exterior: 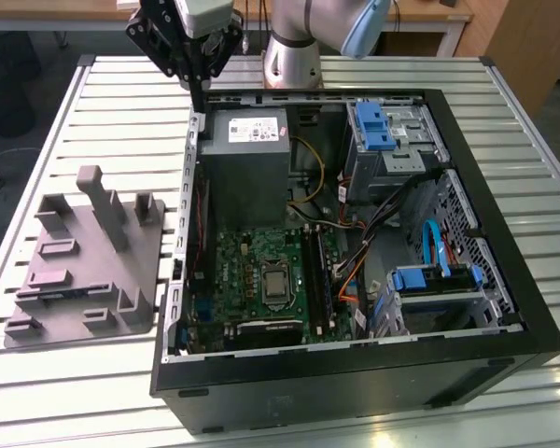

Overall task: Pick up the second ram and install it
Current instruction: 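Reach for the second ram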

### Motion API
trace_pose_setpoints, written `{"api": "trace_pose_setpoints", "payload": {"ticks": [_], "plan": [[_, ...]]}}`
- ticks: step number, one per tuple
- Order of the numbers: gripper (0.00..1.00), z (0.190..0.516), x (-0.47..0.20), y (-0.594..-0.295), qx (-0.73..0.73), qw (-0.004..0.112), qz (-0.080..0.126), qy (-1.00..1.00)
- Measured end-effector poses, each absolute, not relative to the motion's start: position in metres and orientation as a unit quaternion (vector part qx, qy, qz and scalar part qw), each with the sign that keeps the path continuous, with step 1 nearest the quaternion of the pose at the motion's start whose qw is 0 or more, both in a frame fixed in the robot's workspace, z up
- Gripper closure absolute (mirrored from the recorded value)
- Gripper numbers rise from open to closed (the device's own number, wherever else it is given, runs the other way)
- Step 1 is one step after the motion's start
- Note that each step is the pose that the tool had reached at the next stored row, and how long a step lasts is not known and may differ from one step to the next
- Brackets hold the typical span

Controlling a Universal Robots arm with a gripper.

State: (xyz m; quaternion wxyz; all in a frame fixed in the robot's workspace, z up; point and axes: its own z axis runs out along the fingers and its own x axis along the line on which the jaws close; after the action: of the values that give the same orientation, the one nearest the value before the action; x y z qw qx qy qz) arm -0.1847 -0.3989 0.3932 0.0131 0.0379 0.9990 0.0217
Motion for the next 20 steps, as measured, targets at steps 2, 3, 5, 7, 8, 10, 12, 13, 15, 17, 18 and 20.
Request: {"api": "trace_pose_setpoints", "payload": {"ticks": [2, 3, 5, 7, 8, 10, 12, 13, 15, 17, 18, 20], "plan": [[0.9, 0.393, -0.188, -0.399, 0.038, 0.013, 0.022, 0.999], [0.9, 0.393, -0.189, -0.399, 0.038, 0.013, 0.022, 0.999], [0.9, 0.393, -0.192, -0.399, 0.038, 0.013, 0.022, 0.999], [0.9, 0.393, -0.195, -0.399, 0.038, 0.013, 0.022, 0.999], [0.9, 0.393, -0.197, -0.399, 0.038, 0.013, 0.022, 0.999], [0.9, 0.393, -0.201, -0.399, 0.038, 0.013, 0.022, 0.999], [0.9, 0.393, -0.206, -0.399, 0.038, 0.013, 0.022, 0.999], [0.9, 0.393, -0.208, -0.399, 0.038, 0.013, 0.022, 0.999], [0.9, 0.393, -0.211, -0.399, 0.038, 0.013, 0.022, 0.999], [0.9, 0.393, -0.214, -0.399, 0.038, 0.013, 0.022, 0.999], [0.9, 0.393, -0.216, -0.399, 0.038, 0.013, 0.022, 0.999], [0.9, 0.393, -0.219, -0.399, 0.038, 0.013, 0.022, 0.999]]}}
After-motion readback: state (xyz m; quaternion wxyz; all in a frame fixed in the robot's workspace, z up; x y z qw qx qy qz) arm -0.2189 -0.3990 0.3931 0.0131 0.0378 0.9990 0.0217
